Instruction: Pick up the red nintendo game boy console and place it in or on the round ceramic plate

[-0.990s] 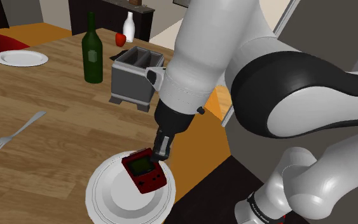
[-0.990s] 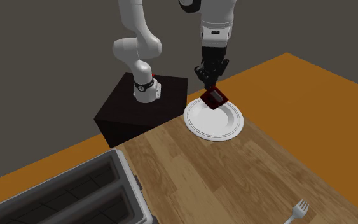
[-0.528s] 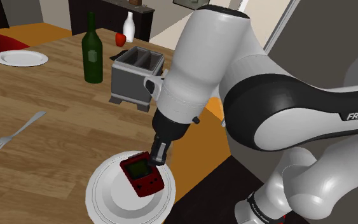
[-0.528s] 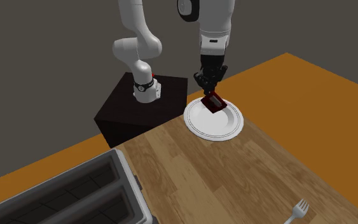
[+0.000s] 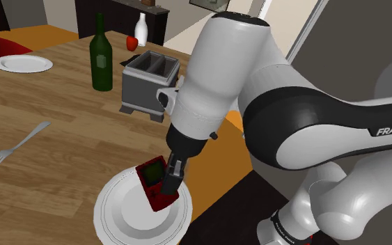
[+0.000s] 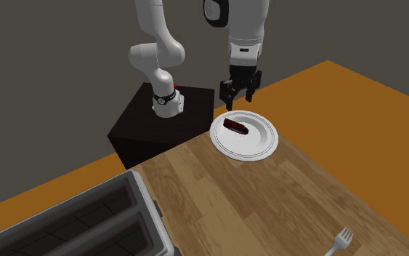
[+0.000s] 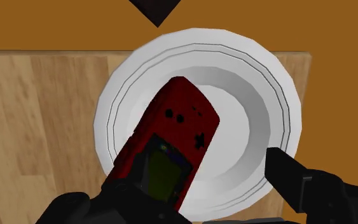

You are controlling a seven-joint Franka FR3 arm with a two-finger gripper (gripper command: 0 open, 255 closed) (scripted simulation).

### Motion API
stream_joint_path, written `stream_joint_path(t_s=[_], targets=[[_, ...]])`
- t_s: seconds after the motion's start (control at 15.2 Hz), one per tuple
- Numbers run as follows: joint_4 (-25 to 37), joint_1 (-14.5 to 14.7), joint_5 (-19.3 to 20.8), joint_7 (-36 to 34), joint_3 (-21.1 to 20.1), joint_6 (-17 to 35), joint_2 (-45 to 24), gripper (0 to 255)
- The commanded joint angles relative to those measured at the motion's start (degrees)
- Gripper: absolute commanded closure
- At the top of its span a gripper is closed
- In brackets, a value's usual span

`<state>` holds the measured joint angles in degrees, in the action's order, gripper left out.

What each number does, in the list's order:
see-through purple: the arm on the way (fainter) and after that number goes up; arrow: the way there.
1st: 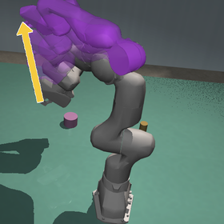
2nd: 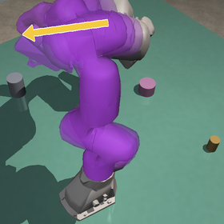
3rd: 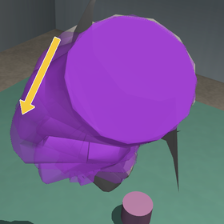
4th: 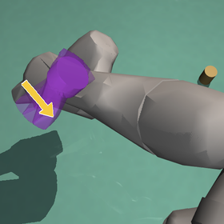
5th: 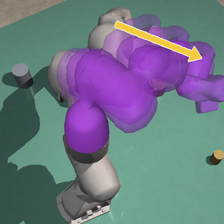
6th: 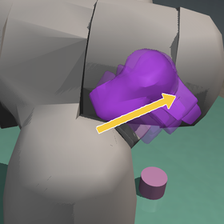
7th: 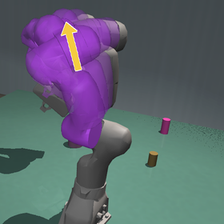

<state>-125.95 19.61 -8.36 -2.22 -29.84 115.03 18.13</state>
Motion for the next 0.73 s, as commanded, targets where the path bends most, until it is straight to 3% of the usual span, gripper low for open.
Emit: stream_joint_path(t_s=[0.0,0.13,0.4,0.66], targets=[[-0.03,0.01,0.0,-0.01,-0.03,-0.05,-0.08,0],[-0.17,0.0,-0.02,0.08,0.02,0.06,-0.04,0],[5.67,-0.05,-0.21,0.41,1.1,-7.34,1.61,0],[5.67,-0.05,-0.21,0.41,1.11,-7.34,1.61,0]])
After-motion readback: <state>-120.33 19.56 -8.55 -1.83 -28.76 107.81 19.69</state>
